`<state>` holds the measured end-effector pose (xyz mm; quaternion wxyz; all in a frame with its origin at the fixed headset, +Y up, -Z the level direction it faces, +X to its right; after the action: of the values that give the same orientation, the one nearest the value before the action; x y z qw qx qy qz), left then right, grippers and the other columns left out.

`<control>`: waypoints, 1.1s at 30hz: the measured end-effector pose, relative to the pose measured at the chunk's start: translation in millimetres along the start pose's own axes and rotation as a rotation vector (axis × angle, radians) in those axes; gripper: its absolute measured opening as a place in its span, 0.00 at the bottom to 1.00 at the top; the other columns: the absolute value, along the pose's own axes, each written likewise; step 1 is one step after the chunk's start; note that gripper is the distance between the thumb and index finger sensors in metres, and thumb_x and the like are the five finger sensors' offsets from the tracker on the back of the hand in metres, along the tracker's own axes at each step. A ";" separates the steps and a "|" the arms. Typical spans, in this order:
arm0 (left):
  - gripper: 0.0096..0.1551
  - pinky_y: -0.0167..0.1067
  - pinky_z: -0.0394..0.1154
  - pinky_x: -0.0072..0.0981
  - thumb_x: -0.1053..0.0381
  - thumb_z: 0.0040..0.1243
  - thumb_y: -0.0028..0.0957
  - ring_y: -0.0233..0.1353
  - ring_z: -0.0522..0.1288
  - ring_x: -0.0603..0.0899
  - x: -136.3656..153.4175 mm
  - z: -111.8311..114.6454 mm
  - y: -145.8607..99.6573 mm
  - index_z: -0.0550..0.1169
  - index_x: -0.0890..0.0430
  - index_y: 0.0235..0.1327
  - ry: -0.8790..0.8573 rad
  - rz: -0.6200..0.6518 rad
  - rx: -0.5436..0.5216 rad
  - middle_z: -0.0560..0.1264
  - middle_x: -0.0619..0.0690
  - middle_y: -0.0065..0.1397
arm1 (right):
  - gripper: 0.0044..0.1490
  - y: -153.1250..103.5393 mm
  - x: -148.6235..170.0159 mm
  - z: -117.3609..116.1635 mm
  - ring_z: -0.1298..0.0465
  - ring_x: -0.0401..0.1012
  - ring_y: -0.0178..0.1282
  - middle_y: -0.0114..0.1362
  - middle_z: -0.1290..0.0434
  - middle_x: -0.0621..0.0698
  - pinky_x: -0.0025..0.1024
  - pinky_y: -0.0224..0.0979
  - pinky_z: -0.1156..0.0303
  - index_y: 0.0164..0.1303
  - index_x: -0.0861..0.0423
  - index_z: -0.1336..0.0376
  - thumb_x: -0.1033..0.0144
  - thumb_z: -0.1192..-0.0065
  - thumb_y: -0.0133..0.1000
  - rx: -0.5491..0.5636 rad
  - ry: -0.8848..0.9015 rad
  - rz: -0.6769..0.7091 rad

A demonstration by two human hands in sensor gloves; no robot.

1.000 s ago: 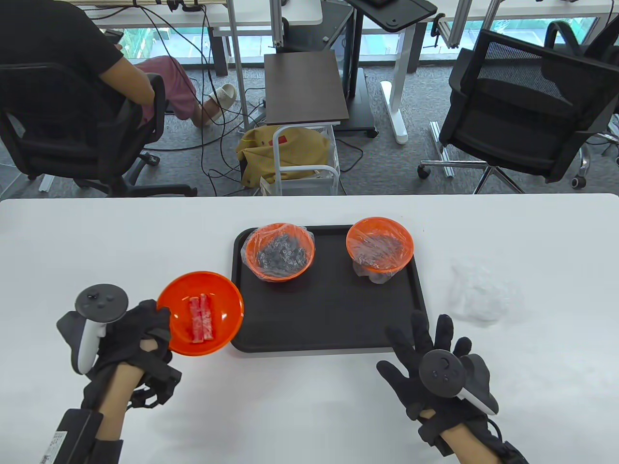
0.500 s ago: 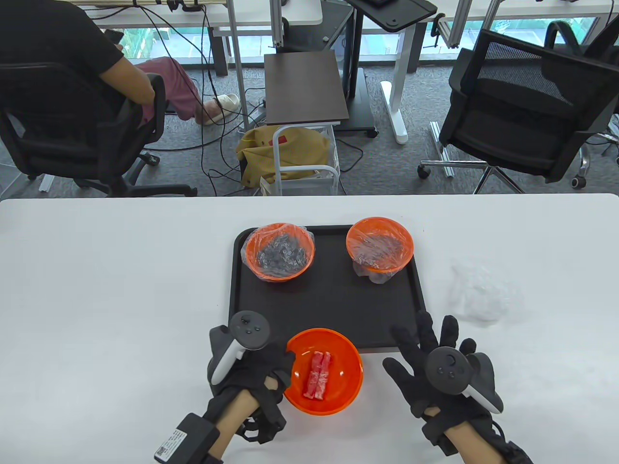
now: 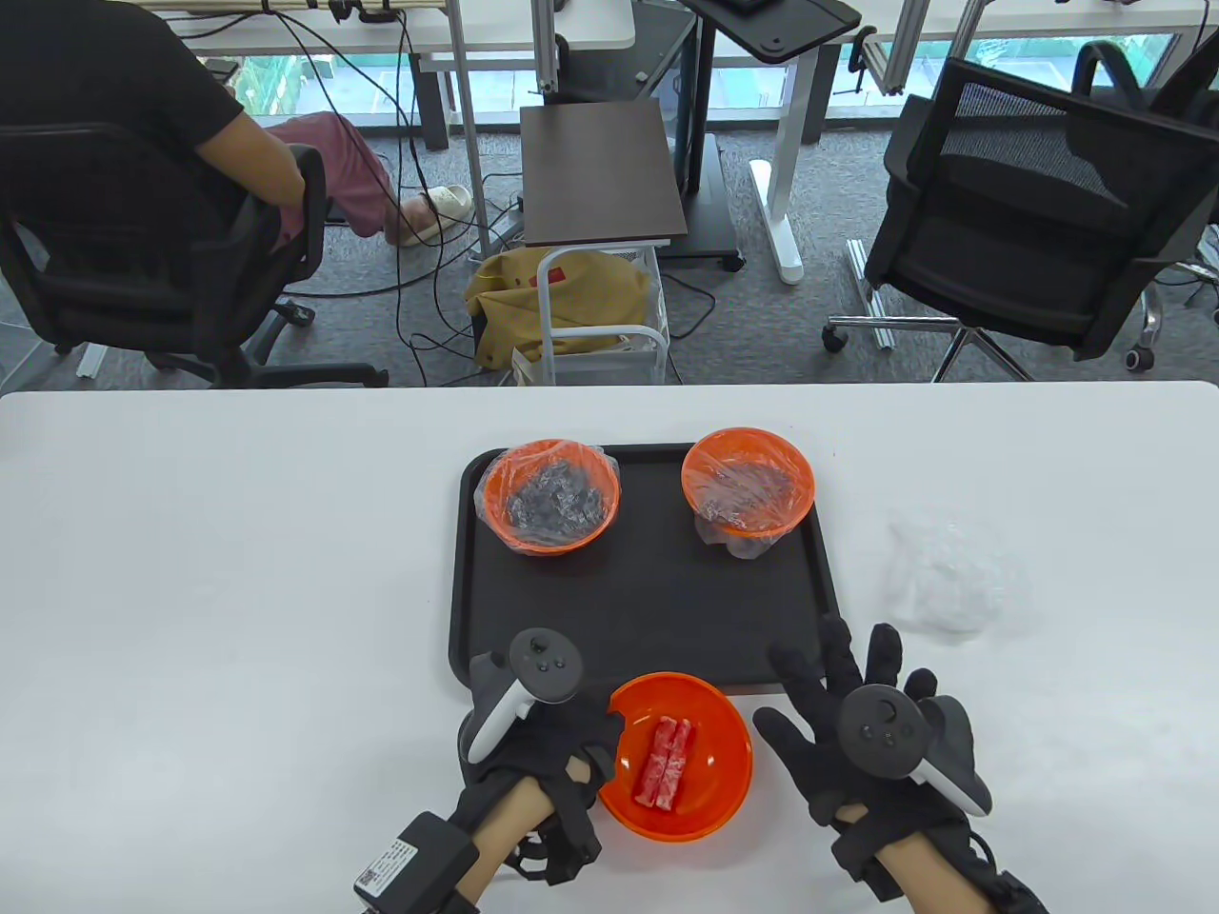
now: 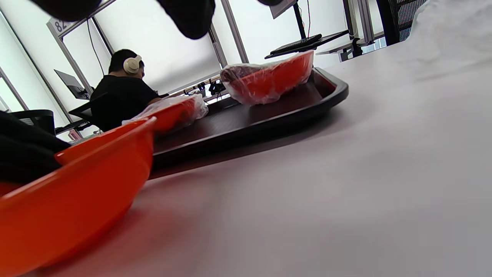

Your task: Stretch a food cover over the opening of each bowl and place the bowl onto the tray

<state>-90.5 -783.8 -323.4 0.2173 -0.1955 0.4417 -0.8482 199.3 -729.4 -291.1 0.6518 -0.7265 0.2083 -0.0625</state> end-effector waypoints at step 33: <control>0.57 0.76 0.31 0.74 0.12 0.47 0.46 0.88 0.27 0.67 8.9 -77.5 -62.1 0.37 0.27 0.79 0.386 0.048 -0.546 0.26 0.45 0.88 | 0.61 -3.6 84.5 46.0 0.64 0.76 0.80 0.89 0.61 0.63 0.85 0.65 0.59 0.89 0.45 0.57 0.31 0.33 0.53 0.250 0.141 -0.228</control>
<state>-150.7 -705.2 -311.6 0.0890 -0.0718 0.6901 -0.7146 293.3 -719.3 -309.4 0.7095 -0.6527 0.1604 -0.2119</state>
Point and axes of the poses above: the tracker on the back of each hand, its own x axis roughly to the little-finger side, its own y axis roughly from the wrist to the fingertips, z = x × y, the point moved 5 cm from there along y, roughly from the wrist to the fingertips
